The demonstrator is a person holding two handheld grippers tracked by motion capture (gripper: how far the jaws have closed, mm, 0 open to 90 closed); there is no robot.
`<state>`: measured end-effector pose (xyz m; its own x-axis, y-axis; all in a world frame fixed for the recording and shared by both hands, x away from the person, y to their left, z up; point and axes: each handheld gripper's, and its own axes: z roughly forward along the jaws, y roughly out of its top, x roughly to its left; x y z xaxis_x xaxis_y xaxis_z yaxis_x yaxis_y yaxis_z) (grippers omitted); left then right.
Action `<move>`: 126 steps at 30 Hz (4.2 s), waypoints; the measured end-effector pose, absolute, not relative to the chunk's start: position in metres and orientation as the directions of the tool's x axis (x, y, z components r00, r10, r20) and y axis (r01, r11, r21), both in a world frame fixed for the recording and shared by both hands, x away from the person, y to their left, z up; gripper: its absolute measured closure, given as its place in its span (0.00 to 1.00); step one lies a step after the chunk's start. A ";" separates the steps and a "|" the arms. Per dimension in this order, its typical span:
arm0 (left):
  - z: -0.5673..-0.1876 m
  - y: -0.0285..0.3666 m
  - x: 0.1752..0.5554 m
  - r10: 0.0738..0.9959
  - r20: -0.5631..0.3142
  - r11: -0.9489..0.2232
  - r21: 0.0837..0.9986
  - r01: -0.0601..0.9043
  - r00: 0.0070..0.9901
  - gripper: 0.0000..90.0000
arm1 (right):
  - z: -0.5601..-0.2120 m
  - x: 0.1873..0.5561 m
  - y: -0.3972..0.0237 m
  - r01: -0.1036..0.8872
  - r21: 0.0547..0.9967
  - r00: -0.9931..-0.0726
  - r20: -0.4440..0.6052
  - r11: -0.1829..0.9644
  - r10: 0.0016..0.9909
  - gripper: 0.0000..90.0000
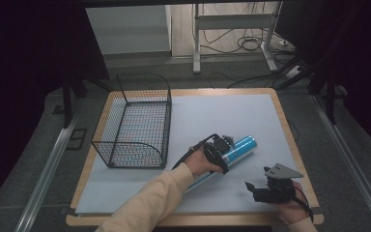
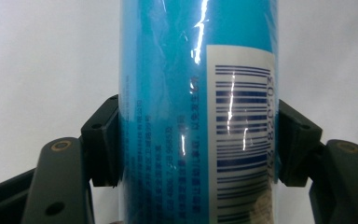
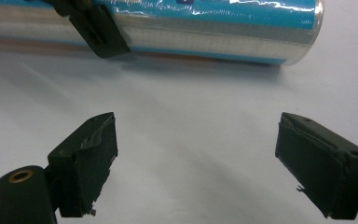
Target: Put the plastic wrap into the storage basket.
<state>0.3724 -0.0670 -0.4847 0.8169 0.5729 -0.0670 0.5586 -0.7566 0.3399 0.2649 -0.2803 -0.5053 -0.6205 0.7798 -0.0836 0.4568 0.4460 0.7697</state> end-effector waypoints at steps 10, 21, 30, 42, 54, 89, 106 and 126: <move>-0.472 -0.060 0.369 0.566 -0.064 -0.754 0.362 0.548 0.822 0.35 | -0.505 0.265 -0.281 0.453 0.774 -0.616 -0.088 0.443 0.783 0.14; -0.453 -0.045 0.369 0.573 -0.054 -0.738 0.400 0.543 0.818 0.35 | -0.505 0.265 -0.281 0.452 0.775 -0.613 -0.090 0.442 0.785 0.15; -0.441 -0.036 0.366 0.573 -0.046 -0.731 0.423 0.536 0.818 0.35 | -0.504 0.265 -0.281 0.455 0.774 -0.612 -0.089 0.441 0.786 0.14; -0.433 -0.028 0.365 0.581 -0.043 -0.715 0.449 0.536 0.813 0.35 | -0.504 0.265 -0.282 0.454 0.773 -0.614 -0.089 0.442 0.785 0.14; -0.418 -0.016 0.369 0.604 -0.042 -0.688 0.476 0.548 0.796 0.35 | -0.504 0.265 -0.282 0.450 0.778 -0.610 -0.090 0.438 0.787 0.15; -0.383 0.016 0.380 0.664 -0.024 -0.622 0.537 0.570 0.747 0.35 | -0.503 0.265 -0.283 0.455 0.780 -0.600 -0.089 0.431 0.795 0.15; -0.376 0.029 0.383 0.686 -0.010 -0.606 0.545 0.580 0.727 0.35 | -0.503 0.265 -0.284 0.456 0.780 -0.596 -0.091 0.429 0.798 0.15; -0.353 0.051 0.391 0.722 0.010 -0.570 0.577 0.586 0.692 0.35 | -0.503 0.265 -0.284 0.460 0.782 -0.584 -0.090 0.421 0.807 0.15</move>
<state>0.3910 0.0506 -0.3531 0.6922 0.7217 0.0100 0.5856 -0.5697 0.5766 0.2654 -0.2845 -0.5030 -0.5838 0.8069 -0.0902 0.4604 0.4205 0.7818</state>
